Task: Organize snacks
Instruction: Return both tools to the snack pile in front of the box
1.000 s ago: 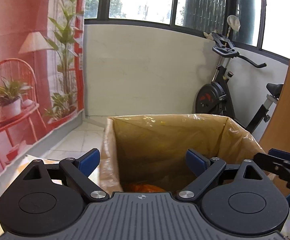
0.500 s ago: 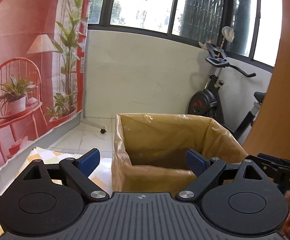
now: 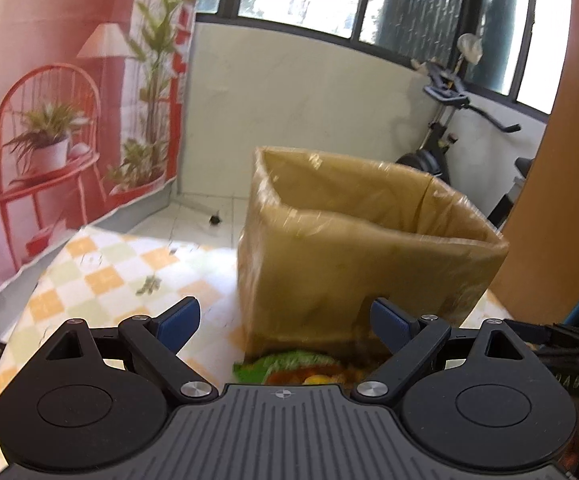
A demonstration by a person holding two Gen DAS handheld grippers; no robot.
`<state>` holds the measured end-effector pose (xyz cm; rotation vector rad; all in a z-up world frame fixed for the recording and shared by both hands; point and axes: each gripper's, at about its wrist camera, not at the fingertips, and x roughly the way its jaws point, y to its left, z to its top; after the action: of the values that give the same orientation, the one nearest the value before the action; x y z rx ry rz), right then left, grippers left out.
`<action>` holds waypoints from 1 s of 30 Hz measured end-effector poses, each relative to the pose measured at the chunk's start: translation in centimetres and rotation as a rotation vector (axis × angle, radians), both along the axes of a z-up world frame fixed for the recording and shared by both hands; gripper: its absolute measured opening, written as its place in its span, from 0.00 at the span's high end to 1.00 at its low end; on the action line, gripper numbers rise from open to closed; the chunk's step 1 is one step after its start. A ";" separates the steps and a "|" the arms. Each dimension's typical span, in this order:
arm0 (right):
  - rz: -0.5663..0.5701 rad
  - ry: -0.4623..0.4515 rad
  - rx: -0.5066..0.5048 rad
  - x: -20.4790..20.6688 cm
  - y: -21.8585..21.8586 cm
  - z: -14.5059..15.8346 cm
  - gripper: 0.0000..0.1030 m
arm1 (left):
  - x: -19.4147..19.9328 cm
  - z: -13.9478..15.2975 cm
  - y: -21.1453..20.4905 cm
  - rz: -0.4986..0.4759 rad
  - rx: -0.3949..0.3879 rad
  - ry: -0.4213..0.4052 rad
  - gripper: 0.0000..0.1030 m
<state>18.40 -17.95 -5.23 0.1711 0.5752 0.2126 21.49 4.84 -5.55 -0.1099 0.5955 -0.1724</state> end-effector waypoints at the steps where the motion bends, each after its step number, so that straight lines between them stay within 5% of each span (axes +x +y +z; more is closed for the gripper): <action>1: 0.011 0.010 -0.017 -0.2 0.4 -0.5 0.22 | -0.3 -0.4 0.1 0.009 0.002 0.004 0.09; 8: 0.098 0.120 -0.080 -0.7 3.2 -4.6 0.22 | -0.8 -2.5 0.4 0.043 0.024 0.056 0.10; 23: 0.235 0.242 -0.266 -0.3 7.3 -8.6 0.12 | -1.1 -4.0 0.3 0.040 0.018 0.092 0.10; 30: 0.217 0.227 -0.242 -0.8 6.3 -8.6 0.25 | -0.8 -4.7 0.6 0.049 0.004 0.124 0.10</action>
<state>17.64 -11.68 -13.86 -0.1041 0.8408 0.3339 20.71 5.46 -10.30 -0.1322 0.7160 -0.1172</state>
